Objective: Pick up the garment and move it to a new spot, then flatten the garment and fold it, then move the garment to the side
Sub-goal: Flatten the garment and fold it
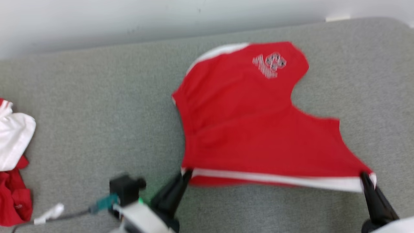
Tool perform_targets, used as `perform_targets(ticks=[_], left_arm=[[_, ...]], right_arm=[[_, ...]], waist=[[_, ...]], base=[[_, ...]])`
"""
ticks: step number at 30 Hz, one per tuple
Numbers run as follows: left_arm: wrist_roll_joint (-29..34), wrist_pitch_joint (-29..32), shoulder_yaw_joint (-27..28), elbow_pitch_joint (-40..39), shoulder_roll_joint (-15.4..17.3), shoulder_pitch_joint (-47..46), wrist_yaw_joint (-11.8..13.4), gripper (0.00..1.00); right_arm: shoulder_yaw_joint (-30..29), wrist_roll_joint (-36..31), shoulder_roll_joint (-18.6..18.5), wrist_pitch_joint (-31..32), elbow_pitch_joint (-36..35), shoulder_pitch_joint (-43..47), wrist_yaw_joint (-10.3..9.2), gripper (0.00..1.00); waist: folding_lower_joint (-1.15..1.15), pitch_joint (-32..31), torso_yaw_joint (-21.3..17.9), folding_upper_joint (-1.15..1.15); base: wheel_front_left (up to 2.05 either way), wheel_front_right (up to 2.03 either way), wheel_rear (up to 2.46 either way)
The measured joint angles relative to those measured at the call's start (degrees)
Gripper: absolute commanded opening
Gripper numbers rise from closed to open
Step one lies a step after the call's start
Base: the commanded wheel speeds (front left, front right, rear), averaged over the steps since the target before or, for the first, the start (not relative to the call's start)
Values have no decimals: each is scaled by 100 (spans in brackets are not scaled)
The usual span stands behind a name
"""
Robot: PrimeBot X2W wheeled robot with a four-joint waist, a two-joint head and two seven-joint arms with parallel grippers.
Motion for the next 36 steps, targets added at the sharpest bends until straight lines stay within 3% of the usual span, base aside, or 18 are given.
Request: perform_targets(ticks=[11,16,26,36], left_arm=[[-514,242,-171,-1596,553,2218,866,0],[-844,421,-109,-2138,604,2442,967,0],[-1512,809,220,-2172,293,1939,1000,0],[-1610,1209,321,-1312,-393,248,967,0]], right_arm=[[-294,229,41,576,-1043,2115,8,0],[-636,386,90,918,-1493,2213,8,0],[-865,238,75,1881,-1129,449,8,0],[-1023,-271,24,2538,18,-1923,8,0]], waist=[[-1,-935,-36,0],[-1,-1104,50,0],[0,-903,311,0],[2,-59,907,1]], base=[[0,0,0],[0,0,0],[0,0,0],[0,0,0]])
